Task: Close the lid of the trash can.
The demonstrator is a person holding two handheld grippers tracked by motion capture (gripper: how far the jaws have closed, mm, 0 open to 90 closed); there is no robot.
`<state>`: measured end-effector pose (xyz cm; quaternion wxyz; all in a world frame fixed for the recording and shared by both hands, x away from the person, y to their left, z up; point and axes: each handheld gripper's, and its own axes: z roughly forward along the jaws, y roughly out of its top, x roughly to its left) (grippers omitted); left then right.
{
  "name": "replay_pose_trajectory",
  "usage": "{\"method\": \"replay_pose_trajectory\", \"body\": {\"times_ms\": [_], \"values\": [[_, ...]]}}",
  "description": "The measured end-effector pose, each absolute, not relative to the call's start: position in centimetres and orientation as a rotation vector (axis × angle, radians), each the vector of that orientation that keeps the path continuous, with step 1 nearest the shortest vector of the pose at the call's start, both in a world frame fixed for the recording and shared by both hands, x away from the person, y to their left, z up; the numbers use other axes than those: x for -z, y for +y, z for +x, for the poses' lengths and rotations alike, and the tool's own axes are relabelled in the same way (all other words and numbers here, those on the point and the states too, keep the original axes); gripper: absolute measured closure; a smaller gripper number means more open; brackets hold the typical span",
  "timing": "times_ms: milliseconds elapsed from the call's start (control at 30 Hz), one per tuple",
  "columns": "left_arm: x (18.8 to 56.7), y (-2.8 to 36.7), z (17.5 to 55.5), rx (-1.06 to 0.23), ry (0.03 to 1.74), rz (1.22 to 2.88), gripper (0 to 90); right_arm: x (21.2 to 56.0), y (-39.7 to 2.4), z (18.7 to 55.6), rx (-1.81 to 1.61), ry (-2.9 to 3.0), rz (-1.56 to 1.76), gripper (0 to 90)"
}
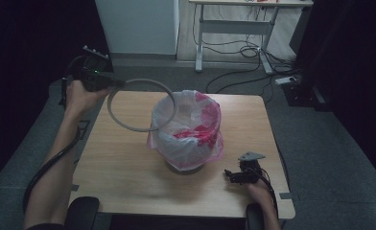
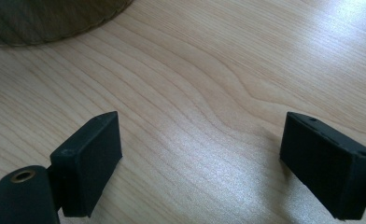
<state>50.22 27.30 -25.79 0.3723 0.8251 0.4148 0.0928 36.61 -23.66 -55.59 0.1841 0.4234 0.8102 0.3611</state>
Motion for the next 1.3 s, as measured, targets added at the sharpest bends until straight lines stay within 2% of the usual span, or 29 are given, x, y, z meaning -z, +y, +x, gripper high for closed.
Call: {"method": "replay_pose_trajectory", "body": {"times_ms": [767, 1300], "values": [[27.9, 18.0, 50.0, -0.33, 0.84, 2.178, 82.4, 55.6, -23.7, 36.6, -1.018, 2.284, 1.194, 12.0], [30.4, 14.6, 49.7, -0.342, 0.764, 2.19, 81.5, 55.3, -23.7, 36.6, -0.999, 2.305, 1.199, 12.2]]}}
